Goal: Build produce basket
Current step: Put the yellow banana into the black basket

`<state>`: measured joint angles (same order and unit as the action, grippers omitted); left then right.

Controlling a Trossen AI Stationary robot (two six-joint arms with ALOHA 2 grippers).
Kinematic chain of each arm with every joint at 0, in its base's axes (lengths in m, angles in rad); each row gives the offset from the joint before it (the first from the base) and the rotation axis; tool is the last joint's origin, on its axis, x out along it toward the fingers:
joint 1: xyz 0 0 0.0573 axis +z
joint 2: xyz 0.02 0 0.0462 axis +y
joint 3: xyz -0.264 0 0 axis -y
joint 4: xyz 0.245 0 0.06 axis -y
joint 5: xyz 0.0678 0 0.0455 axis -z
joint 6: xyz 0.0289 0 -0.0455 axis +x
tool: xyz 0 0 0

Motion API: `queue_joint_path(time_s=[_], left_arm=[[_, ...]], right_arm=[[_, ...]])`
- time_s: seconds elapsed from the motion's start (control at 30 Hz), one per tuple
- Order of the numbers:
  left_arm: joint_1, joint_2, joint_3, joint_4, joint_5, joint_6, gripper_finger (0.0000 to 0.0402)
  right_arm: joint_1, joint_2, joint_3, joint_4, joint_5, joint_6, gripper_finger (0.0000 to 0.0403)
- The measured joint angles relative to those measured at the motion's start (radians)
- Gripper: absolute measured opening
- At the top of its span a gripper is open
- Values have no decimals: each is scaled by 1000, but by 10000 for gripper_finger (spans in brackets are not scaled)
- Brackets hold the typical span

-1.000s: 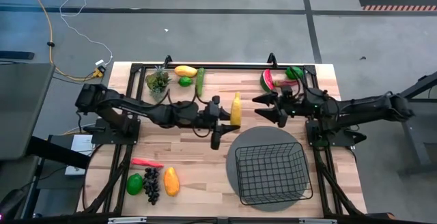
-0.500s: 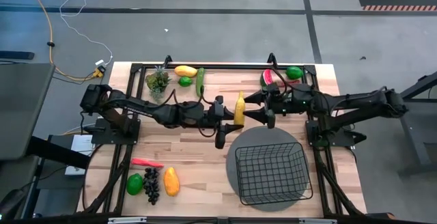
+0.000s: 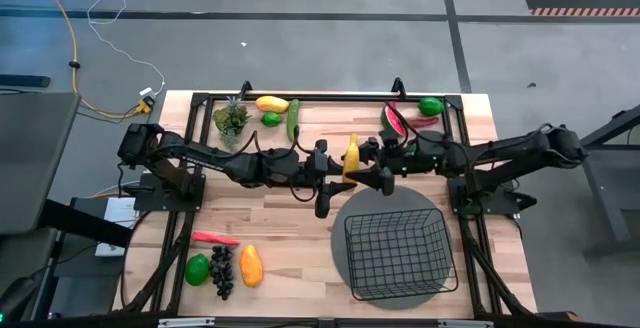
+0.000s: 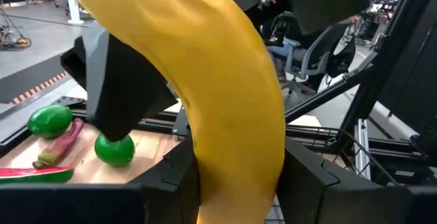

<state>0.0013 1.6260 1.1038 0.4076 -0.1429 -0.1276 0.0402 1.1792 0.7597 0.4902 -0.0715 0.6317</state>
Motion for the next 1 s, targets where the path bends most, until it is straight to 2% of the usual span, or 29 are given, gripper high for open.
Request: queue_joint_path(time_s=[0.2,0.33,1.0], left_arm=[[0,0,0,0,0,0,136],[0,1,0,0,0,0,136],[0,1,-1,0,-4,5,136]], right_arm=[[0,6,0,1,14,19,331],[0,6,0,1,19,18,316],[0,6,-1,1,19,-6,130]])
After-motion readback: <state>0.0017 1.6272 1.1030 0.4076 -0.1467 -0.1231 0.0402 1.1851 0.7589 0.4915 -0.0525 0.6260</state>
